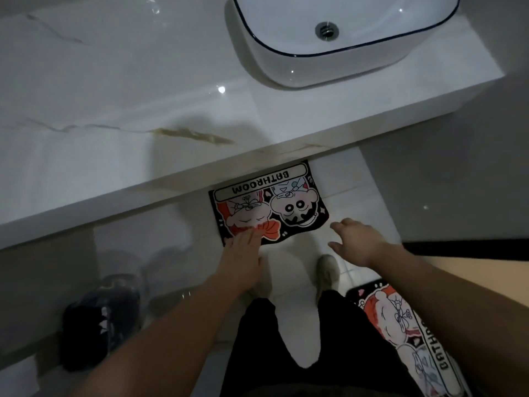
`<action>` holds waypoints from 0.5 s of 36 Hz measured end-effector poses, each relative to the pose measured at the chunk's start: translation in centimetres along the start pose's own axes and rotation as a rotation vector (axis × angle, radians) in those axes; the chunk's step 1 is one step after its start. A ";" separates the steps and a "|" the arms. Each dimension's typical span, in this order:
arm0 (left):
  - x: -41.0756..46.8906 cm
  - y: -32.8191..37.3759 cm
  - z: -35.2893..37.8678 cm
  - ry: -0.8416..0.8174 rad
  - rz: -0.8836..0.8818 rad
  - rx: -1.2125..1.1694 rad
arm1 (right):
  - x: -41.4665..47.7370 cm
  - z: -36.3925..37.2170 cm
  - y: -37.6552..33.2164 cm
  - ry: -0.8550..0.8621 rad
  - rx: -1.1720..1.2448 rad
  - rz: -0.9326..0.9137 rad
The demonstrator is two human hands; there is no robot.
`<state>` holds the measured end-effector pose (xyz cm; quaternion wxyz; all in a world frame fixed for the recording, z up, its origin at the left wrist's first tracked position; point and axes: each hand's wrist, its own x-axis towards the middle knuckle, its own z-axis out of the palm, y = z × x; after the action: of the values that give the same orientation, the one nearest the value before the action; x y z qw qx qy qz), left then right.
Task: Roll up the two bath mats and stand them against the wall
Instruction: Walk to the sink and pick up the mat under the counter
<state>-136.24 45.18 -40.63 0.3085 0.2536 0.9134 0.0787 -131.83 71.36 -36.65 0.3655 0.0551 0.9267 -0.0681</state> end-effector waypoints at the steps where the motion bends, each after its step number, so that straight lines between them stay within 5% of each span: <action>1: 1.0 -0.1 0.4 0.007 0.006 0.006 | 0.9 0.5 0.5 -0.008 -0.006 0.000; 18: 19.7 -4.5 15.4 0.015 0.008 0.069 | 24.0 14.4 5.5 -0.003 -0.118 -0.203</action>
<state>-142.23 51.23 -64.60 0.2926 0.2672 0.9168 0.0505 -138.77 75.67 -63.99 0.3607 -0.0610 0.9293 -0.0501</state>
